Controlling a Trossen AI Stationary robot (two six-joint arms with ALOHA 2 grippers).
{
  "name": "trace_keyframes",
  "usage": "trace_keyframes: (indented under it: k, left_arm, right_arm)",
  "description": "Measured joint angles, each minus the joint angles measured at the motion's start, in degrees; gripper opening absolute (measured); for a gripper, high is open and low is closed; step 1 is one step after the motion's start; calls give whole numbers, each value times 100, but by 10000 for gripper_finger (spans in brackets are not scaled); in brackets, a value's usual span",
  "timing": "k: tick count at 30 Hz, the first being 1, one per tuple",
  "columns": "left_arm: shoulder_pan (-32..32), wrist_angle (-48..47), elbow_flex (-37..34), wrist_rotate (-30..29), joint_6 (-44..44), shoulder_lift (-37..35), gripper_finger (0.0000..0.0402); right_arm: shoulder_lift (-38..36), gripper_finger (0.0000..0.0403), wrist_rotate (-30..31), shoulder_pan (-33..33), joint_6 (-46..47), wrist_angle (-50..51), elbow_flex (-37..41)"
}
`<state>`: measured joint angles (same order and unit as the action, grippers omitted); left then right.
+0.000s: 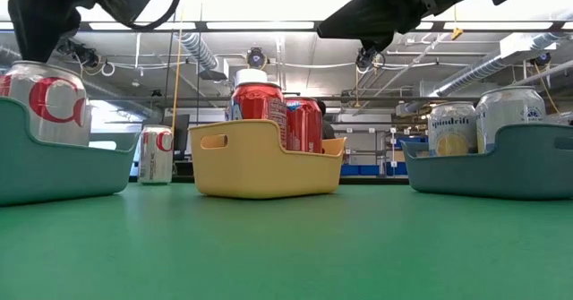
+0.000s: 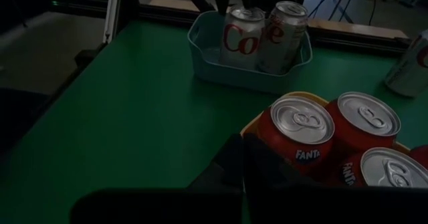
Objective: Sort soda cans
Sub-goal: Put the bottom right white soda can into the green bin
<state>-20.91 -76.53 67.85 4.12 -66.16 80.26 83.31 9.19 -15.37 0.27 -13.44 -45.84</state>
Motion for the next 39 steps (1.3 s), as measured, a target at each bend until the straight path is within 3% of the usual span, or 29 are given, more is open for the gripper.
trace_keyframes:
  k: [19,39]
  left_arm:
    - [0,-242,125,-256,-115,14,301]
    - [0,-47,147,-466,743,547,300]
  right_arm:
    - [0,0,-35,2,9,-23,0]
    - [0,0,-186,-5,22,-19,0]
